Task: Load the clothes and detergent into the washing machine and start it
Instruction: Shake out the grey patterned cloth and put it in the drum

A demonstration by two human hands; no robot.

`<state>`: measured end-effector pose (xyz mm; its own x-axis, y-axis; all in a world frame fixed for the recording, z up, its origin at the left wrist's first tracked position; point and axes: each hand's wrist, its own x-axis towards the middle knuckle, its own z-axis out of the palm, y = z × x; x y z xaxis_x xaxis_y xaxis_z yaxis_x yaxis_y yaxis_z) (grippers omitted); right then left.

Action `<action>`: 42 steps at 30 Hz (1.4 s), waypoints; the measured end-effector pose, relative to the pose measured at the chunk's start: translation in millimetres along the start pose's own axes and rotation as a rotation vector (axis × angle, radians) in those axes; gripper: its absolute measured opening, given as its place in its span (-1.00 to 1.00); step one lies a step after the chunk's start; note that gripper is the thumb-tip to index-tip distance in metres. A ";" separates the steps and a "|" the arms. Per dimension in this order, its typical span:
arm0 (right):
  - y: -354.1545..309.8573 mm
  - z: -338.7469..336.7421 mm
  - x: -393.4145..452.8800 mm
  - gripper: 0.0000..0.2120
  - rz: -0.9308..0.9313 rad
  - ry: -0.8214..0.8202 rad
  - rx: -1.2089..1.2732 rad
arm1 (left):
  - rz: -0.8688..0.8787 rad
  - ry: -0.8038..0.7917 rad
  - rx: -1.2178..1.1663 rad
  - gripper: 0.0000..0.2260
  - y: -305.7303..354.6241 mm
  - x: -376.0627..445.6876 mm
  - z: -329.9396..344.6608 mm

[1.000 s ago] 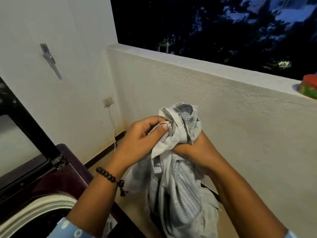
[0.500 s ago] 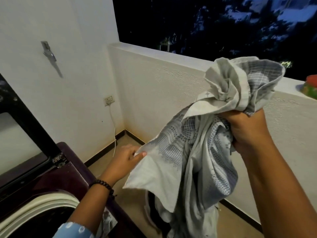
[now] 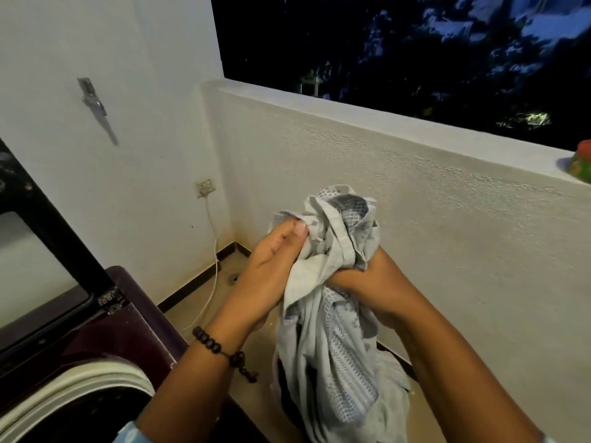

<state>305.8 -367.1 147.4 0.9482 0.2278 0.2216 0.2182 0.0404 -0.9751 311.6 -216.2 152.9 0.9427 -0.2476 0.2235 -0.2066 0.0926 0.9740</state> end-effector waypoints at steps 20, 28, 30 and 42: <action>-15.1 -30.6 -1.1 -0.05 0.027 -0.154 -0.270 | -0.024 0.278 0.142 -0.76 -26.8 5.6 28.3; 45.7 -2.0 -27.8 0.37 0.038 -0.096 -0.307 | -0.310 0.453 -0.574 -0.83 2.4 5.7 46.2; 49.1 9.2 -25.5 0.02 -0.005 0.052 -0.197 | -0.343 0.469 -0.657 -0.83 2.9 2.6 54.6; 3.6 -57.1 19.0 -0.81 0.118 -0.060 -0.697 | 0.131 0.643 0.290 -0.10 72.5 -22.6 -9.0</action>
<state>337.9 -418.2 148.7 0.9644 0.2468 0.0946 0.2314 -0.6154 -0.7535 277.7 -195.2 218.2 0.8543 0.3737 0.3613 -0.3061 -0.1999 0.9308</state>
